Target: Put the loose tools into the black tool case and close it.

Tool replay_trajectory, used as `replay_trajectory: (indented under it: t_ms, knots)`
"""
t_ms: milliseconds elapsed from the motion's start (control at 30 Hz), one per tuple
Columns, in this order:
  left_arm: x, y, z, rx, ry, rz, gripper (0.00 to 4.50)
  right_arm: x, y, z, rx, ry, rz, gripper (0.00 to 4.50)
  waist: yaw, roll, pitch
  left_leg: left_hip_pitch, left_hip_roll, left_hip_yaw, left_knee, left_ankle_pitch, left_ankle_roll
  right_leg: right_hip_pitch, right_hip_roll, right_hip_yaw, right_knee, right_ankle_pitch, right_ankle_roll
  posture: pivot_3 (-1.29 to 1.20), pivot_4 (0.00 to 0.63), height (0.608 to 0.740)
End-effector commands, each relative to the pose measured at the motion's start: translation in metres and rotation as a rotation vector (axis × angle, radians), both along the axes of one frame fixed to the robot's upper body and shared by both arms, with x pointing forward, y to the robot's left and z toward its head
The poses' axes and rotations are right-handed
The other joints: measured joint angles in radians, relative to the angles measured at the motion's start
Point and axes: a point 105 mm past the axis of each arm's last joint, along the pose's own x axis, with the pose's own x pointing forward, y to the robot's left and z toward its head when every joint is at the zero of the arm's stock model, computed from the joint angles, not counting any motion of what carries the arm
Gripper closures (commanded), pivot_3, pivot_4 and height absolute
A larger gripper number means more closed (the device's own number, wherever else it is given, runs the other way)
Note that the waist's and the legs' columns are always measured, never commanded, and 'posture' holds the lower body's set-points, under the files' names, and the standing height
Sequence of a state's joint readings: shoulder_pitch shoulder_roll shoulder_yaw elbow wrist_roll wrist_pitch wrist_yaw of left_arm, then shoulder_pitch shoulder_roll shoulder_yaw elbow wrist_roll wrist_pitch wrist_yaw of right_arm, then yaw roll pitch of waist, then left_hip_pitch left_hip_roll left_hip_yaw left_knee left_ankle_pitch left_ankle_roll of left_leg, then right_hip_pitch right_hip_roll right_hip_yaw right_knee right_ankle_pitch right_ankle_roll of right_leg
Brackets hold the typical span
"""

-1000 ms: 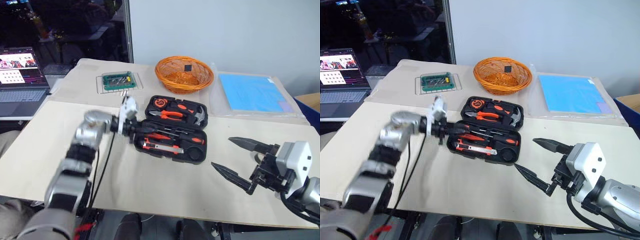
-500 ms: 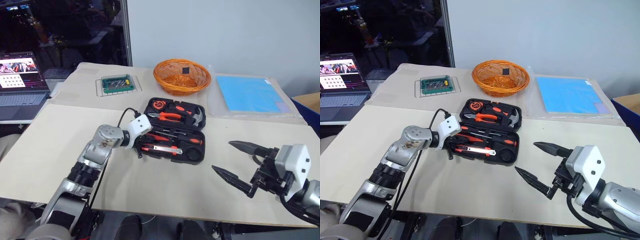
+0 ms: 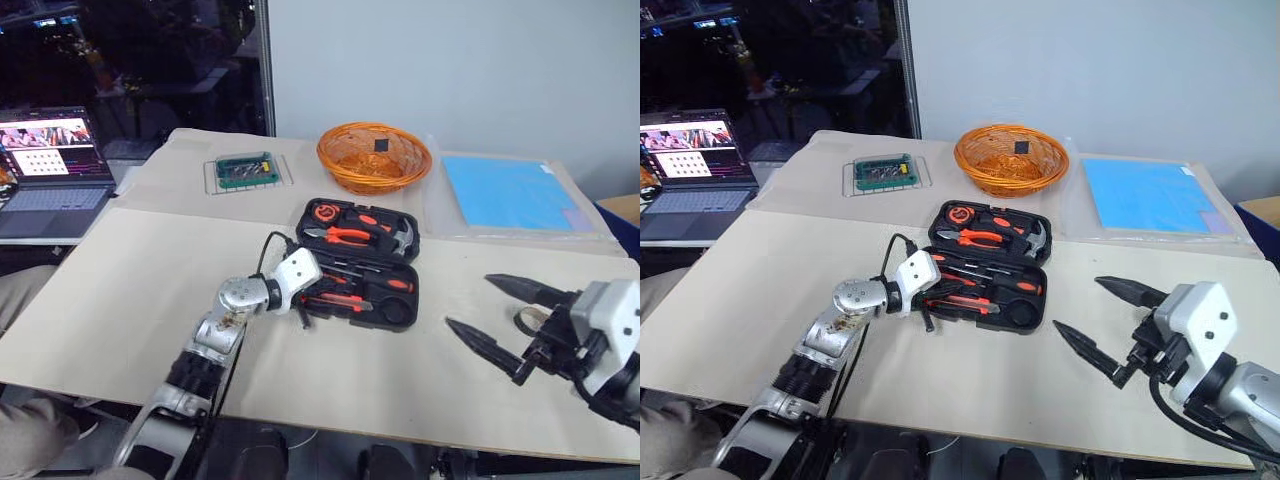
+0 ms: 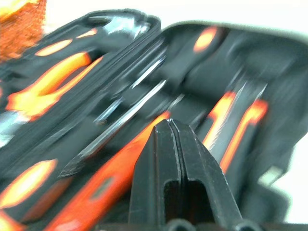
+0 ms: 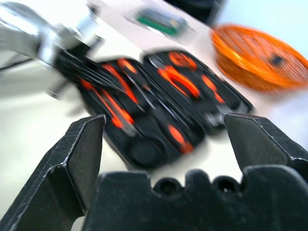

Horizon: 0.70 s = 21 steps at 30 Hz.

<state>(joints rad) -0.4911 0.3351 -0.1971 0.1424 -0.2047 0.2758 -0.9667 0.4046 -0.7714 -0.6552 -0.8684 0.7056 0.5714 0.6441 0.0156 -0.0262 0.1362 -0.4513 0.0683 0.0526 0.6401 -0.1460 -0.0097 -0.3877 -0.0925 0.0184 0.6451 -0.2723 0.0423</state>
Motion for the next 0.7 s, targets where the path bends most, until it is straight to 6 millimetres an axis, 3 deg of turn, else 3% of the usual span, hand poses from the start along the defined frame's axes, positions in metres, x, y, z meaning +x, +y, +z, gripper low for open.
replay_trajectory:
  t_ms: [33, 100, 167, 333, 533, 667, 700]
  knots:
    - [-0.037, 0.010, 0.050, -0.082, 0.052, -0.245, 3.83, 0.007, -0.039, -0.015, -0.145, 0.140, -0.216, 0.00, -0.009, 0.001, 0.001, 0.000, 0.000, 0.000, 0.000, 0.000, 0.000, 0.000, 0.001, 0.000, 0.000, 0.001, 0.000, 0.00, 0.150, 0.740]
    - [-0.052, 0.012, 0.058, -0.040, 0.072, -0.328, 3.04, 0.012, -0.063, -0.026, -0.183, 0.251, -0.315, 0.00, -0.016, 0.001, 0.001, 0.000, 0.000, 0.001, -0.001, 0.000, 0.000, -0.001, 0.000, 0.002, 0.001, 0.000, 0.000, 0.00, 0.150, 0.740]
    - [-0.060, 0.012, 0.067, -0.025, 0.088, -0.375, 2.31, 0.022, -0.071, -0.031, -0.155, 0.303, -0.328, 0.00, -0.014, 0.001, 0.001, 0.001, 0.000, 0.001, -0.001, 0.000, 0.000, 0.000, 0.000, 0.002, -0.001, -0.001, -0.002, 0.00, 0.150, 0.740]
    - [-0.075, 0.001, 0.087, 0.001, 0.091, -0.456, 0.60, 0.055, -0.097, -0.048, -0.202, 0.400, -0.430, 1.35, -0.014, -0.002, 0.007, 0.004, -0.001, 0.001, -0.001, 0.000, 0.000, 0.000, -0.001, 0.002, -0.003, -0.004, 0.004, 0.00, 0.150, 0.740]
    - [-0.073, -0.010, 0.096, -0.026, 0.049, -0.410, 0.60, 0.080, -0.113, -0.063, -0.207, 0.503, -0.489, 1.35, -0.011, -0.002, 0.007, -0.003, -0.002, 0.001, -0.001, 0.000, 0.001, -0.002, 0.001, 0.005, -0.003, 0.000, 0.002, 0.00, 0.150, 0.740]
    - [-0.071, -0.013, 0.099, -0.056, 0.038, -0.375, 0.60, 0.091, -0.123, -0.077, -0.231, 0.564, -0.516, 1.35, -0.011, -0.002, 0.007, -0.005, -0.003, 0.001, -0.001, -0.001, 0.003, -0.003, 0.002, 0.006, -0.004, 0.001, 0.008, 0.00, 0.150, 0.740]
    - [-0.071, -0.013, 0.099, -0.061, 0.034, -0.366, 0.55, 0.093, -0.125, -0.082, -0.239, 0.577, -0.516, 1.61, -0.011, -0.002, 0.008, -0.005, -0.003, 0.001, -0.001, -0.001, 0.003, -0.004, 0.002, 0.006, -0.004, 0.001, 0.008, 0.00, 0.150, 0.740]
